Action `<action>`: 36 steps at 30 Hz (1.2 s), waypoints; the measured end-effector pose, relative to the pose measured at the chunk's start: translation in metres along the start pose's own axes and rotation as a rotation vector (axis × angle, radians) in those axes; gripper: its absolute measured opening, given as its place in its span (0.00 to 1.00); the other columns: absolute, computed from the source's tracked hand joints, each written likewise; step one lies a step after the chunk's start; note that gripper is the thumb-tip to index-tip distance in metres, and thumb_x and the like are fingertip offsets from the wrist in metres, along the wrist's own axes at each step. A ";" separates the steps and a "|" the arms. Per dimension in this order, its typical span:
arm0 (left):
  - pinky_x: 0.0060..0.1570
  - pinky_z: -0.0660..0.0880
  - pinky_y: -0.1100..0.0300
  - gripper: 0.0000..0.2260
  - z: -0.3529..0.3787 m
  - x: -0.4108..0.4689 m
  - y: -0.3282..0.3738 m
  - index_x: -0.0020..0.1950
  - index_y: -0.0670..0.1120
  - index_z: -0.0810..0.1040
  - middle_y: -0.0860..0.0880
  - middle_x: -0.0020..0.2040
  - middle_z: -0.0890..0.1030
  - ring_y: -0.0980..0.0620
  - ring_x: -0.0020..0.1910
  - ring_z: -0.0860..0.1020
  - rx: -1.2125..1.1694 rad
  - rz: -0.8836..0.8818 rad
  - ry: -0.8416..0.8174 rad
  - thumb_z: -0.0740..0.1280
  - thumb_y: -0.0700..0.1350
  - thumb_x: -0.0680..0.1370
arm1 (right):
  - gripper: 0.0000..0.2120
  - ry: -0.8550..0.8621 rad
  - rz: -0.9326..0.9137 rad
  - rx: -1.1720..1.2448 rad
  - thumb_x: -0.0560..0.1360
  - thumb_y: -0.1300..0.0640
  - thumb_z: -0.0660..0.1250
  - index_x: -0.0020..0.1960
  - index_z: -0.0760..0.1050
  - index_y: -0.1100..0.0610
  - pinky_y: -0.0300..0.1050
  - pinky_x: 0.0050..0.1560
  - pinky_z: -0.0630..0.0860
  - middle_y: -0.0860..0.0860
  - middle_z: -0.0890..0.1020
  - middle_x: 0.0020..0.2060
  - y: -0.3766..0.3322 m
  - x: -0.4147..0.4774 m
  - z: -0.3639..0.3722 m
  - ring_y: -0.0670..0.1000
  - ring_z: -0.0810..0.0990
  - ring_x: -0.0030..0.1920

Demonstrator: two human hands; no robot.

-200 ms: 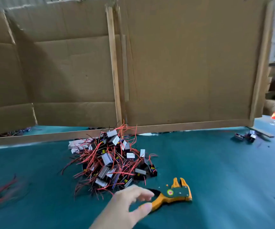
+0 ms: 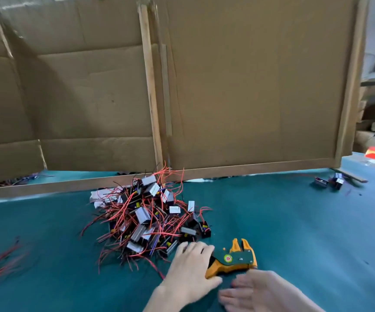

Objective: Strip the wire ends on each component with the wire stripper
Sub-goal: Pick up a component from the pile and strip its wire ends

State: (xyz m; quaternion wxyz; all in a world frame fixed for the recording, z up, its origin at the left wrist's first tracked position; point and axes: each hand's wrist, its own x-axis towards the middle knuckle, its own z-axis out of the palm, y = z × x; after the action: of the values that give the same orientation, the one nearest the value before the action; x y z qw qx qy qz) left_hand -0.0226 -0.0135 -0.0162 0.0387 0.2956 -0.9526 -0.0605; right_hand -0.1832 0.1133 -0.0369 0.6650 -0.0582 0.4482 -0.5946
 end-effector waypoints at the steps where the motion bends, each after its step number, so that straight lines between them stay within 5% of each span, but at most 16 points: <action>1: 0.73 0.52 0.53 0.31 0.003 0.005 -0.004 0.74 0.47 0.61 0.49 0.71 0.66 0.50 0.71 0.62 0.019 -0.020 0.004 0.60 0.61 0.76 | 0.14 -0.031 0.053 0.053 0.76 0.71 0.53 0.58 0.71 0.76 0.63 0.49 0.69 0.71 0.80 0.52 -0.002 0.003 0.023 0.72 0.80 0.53; 4: 0.67 0.61 0.54 0.26 0.007 0.014 -0.007 0.69 0.46 0.66 0.48 0.65 0.70 0.48 0.65 0.65 0.023 -0.050 0.023 0.59 0.59 0.76 | 0.26 -0.065 0.109 -0.108 0.67 0.69 0.60 0.62 0.67 0.80 0.62 0.57 0.71 0.76 0.76 0.56 -0.017 -0.001 0.033 0.71 0.75 0.58; 7: 0.64 0.63 0.55 0.24 0.007 0.019 0.001 0.66 0.46 0.69 0.49 0.62 0.71 0.48 0.64 0.65 -0.028 -0.114 0.085 0.58 0.59 0.75 | 0.25 0.017 0.015 -0.246 0.64 0.64 0.68 0.59 0.75 0.74 0.58 0.59 0.73 0.70 0.80 0.54 -0.020 0.003 0.040 0.65 0.79 0.53; 9: 0.64 0.63 0.55 0.24 0.004 0.024 0.013 0.66 0.47 0.69 0.49 0.62 0.72 0.49 0.64 0.66 -0.081 -0.159 0.159 0.58 0.59 0.75 | 0.19 0.022 -0.079 -0.231 0.71 0.57 0.69 0.57 0.78 0.68 0.57 0.59 0.74 0.65 0.82 0.52 -0.015 0.009 0.046 0.61 0.80 0.51; 16: 0.65 0.62 0.59 0.24 -0.023 0.039 0.067 0.71 0.50 0.66 0.51 0.63 0.72 0.51 0.64 0.66 -0.411 -0.218 0.359 0.57 0.60 0.78 | 0.11 -0.064 -0.341 -0.058 0.72 0.51 0.70 0.49 0.81 0.58 0.48 0.43 0.80 0.57 0.82 0.41 -0.044 0.019 0.054 0.54 0.83 0.39; 21: 0.60 0.68 0.60 0.23 -0.058 0.038 0.051 0.66 0.50 0.72 0.54 0.58 0.75 0.55 0.59 0.72 -0.525 -0.045 0.316 0.58 0.62 0.76 | 0.09 -0.106 -0.320 -0.031 0.68 0.56 0.70 0.43 0.83 0.60 0.49 0.36 0.82 0.59 0.83 0.41 -0.085 0.031 0.054 0.57 0.84 0.37; 24: 0.62 0.69 0.63 0.16 -0.069 0.049 0.016 0.67 0.48 0.74 0.52 0.61 0.78 0.57 0.59 0.76 -0.586 -0.036 0.420 0.60 0.46 0.80 | 0.14 -0.085 -0.316 -0.050 0.66 0.65 0.68 0.51 0.80 0.63 0.62 0.43 0.81 0.63 0.82 0.42 -0.105 0.043 0.055 0.61 0.84 0.42; 27: 0.67 0.64 0.64 0.22 -0.054 0.064 -0.019 0.70 0.46 0.71 0.49 0.66 0.74 0.54 0.66 0.71 -0.395 -0.041 0.258 0.56 0.32 0.78 | 0.21 -0.055 -0.314 -0.073 0.64 0.70 0.66 0.57 0.78 0.64 0.64 0.43 0.81 0.61 0.80 0.38 -0.115 0.052 0.049 0.60 0.84 0.38; 31: 0.67 0.64 0.59 0.17 -0.013 0.077 -0.032 0.67 0.47 0.75 0.49 0.65 0.75 0.51 0.66 0.70 -0.184 0.022 0.120 0.65 0.41 0.78 | 0.26 -0.049 -0.294 -0.023 0.66 0.73 0.63 0.63 0.76 0.62 0.65 0.45 0.80 0.61 0.78 0.37 -0.112 0.062 0.026 0.61 0.82 0.38; 36: 0.55 0.70 0.59 0.07 0.004 0.083 -0.031 0.49 0.46 0.83 0.52 0.48 0.83 0.53 0.51 0.77 -0.336 0.013 0.377 0.66 0.45 0.79 | 0.27 -0.082 -0.252 0.065 0.66 0.72 0.63 0.65 0.75 0.64 0.61 0.42 0.81 0.64 0.79 0.40 -0.100 0.073 -0.002 0.62 0.81 0.38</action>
State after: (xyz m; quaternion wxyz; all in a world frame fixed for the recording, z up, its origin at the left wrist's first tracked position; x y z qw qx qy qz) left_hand -0.0734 -0.0857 -0.0216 0.2644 0.2850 -0.9071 -0.1614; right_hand -0.2669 0.0242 -0.0155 0.6043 -0.1169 0.3903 -0.6847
